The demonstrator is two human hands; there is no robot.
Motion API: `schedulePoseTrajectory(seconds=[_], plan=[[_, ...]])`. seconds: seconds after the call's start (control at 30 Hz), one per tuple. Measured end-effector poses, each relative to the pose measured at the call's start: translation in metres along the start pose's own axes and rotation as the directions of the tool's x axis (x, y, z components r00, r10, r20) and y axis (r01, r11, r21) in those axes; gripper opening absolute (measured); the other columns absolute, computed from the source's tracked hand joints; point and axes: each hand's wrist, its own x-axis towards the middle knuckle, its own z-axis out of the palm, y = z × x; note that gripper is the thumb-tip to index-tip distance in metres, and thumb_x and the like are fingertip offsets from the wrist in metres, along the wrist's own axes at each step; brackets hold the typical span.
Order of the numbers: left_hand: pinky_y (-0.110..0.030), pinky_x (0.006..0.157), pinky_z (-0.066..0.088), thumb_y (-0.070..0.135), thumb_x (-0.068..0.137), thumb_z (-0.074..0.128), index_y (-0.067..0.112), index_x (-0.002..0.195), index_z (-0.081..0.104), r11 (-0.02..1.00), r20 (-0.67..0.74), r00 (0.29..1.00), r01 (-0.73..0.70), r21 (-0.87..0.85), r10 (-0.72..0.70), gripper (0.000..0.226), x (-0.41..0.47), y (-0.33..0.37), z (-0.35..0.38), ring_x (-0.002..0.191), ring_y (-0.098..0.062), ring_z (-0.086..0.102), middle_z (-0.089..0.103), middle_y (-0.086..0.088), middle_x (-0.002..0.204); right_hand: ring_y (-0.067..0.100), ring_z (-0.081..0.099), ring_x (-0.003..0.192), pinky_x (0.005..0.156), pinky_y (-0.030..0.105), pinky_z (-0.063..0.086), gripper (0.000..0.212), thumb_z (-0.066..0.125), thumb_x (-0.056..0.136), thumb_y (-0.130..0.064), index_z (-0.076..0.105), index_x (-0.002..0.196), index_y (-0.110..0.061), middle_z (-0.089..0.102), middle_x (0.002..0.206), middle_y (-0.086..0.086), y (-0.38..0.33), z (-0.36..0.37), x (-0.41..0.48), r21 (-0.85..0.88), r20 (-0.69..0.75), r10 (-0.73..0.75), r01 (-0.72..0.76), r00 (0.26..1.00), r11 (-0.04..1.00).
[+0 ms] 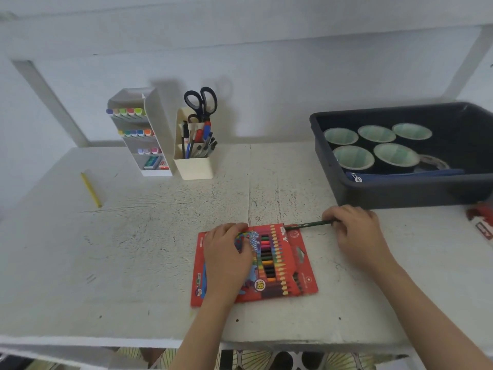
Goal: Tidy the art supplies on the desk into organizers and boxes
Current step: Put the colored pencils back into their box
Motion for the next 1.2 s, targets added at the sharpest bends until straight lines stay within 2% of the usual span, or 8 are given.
schedulePoseTrajectory(seconds=[0.17, 0.3, 0.43, 0.63, 0.77, 0.9, 1.03, 1.2], plan=[[-0.02, 0.094, 0.024, 0.015, 0.084, 0.062, 0.021, 0.11, 0.067, 1.0, 0.014, 1.0, -0.006, -0.009, 0.006, 0.027, 0.0, -0.001, -0.001, 0.108, -0.01, 0.044, 0.062, 0.004, 0.111, 0.012, 0.05, 0.083, 0.089, 0.038, 0.038, 0.027, 0.059, 0.085, 0.003, 0.067, 0.089, -0.023, 0.06, 0.084, -0.014, 0.009, -0.001, 0.008, 0.151, 0.087, 0.012, -0.025, 0.996, 0.988], [-0.018, 0.094, 0.024, 0.015, 0.085, 0.061, 0.021, 0.111, 0.067, 1.0, 0.015, 1.0, -0.015, -0.022, 0.015, 0.027, 0.001, -0.001, -0.001, 0.105, -0.005, 0.041, 0.062, 0.005, 0.111, 0.008, 0.044, 0.088, 0.09, 0.033, 0.03, 0.026, 0.058, 0.088, -0.004, 0.066, 0.092, -0.029, 0.061, 0.091, -0.016, 0.006, 0.002, 0.012, 0.122, 0.098, 0.021, -0.033, 0.995, 0.992], [-0.025, 0.097, 0.031, 0.012, 0.084, 0.061, 0.02, 0.11, 0.068, 0.999, 0.03, 0.999, -0.015, -0.037, 0.016, 0.028, 0.001, -0.001, -0.001, 0.108, -0.013, 0.046, 0.062, 0.003, 0.11, 0.007, 0.041, 0.095, 0.09, 0.029, 0.022, 0.021, 0.056, 0.092, -0.017, 0.067, 0.099, -0.033, 0.057, 0.096, -0.013, -0.009, 0.013, 0.012, 0.039, 0.118, 0.002, -0.007, 0.993, 0.999], [-0.018, 0.093, 0.025, 0.015, 0.085, 0.06, 0.021, 0.114, 0.066, 0.999, 0.043, 0.999, -0.019, -0.045, 0.021, 0.03, 0.0, -0.002, -0.002, 0.106, -0.005, 0.039, 0.06, 0.006, 0.113, 0.015, 0.048, 0.107, 0.098, 0.034, 0.022, 0.02, 0.058, 0.092, -0.024, 0.071, 0.105, -0.031, 0.061, 0.106, -0.004, -0.043, 0.026, 0.002, -0.01, 0.006, -0.024, 0.024, 1.0, 1.0], [-0.013, 0.09, 0.02, 0.016, 0.086, 0.059, 0.022, 0.118, 0.064, 0.999, 0.07, 0.997, -0.032, -0.034, 0.034, 0.032, 0.001, -0.002, -0.004, 0.106, -0.001, 0.034, 0.058, 0.006, 0.118, 0.022, 0.034, 0.134, 0.114, 0.046, 0.011, 0.042, 0.044, 0.096, -0.035, 0.047, 0.136, -0.024, 0.044, 0.143, 0.006, -0.058, 0.037, -0.019, -0.056, -0.022, 0.173, -0.174, 0.985, 0.983], [-0.014, 0.092, 0.02, 0.017, 0.087, 0.058, 0.021, 0.12, 0.063, 0.999, 0.09, 0.995, -0.035, -0.02, 0.037, 0.034, 0.002, -0.003, -0.006, 0.113, -0.008, 0.039, 0.057, 0.005, 0.121, 0.025, 0.002, 0.145, 0.115, 0.036, -0.004, 0.062, 0.032, 0.098, -0.043, 0.009, 0.151, -0.02, 0.009, 0.158, 0.01, -0.064, 0.049, -0.032, -0.007, 0.093, 0.246, -0.246, 0.965, 0.969], [-0.013, 0.092, 0.019, 0.017, 0.087, 0.058, 0.021, 0.121, 0.062, 0.999, 0.092, 0.995, -0.043, -0.015, 0.044, 0.035, 0.001, -0.003, -0.006, 0.115, -0.009, 0.038, 0.057, 0.005, 0.123, 0.023, -0.001, 0.145, 0.111, 0.03, -0.005, 0.063, 0.039, 0.097, -0.04, 0.009, 0.15, -0.024, 0.011, 0.158, 0.006, -0.065, 0.046, -0.029, 0.161, 0.094, 0.205, -0.218, 0.974, 0.963], [-0.017, 0.097, 0.021, 0.018, 0.086, 0.058, 0.02, 0.123, 0.061, 0.999, 0.093, 0.995, -0.047, -0.004, 0.047, 0.037, 0.001, -0.004, -0.005, 0.116, -0.01, 0.039, 0.056, 0.005, 0.123, 0.018, -0.004, 0.145, 0.112, 0.029, -0.006, 0.066, 0.035, 0.095, -0.049, 0.006, 0.15, -0.028, 0.008, 0.159, 0.002, -0.071, 0.047, -0.035, 0.154, 0.145, 0.101, -0.124, 0.984, 0.98]])
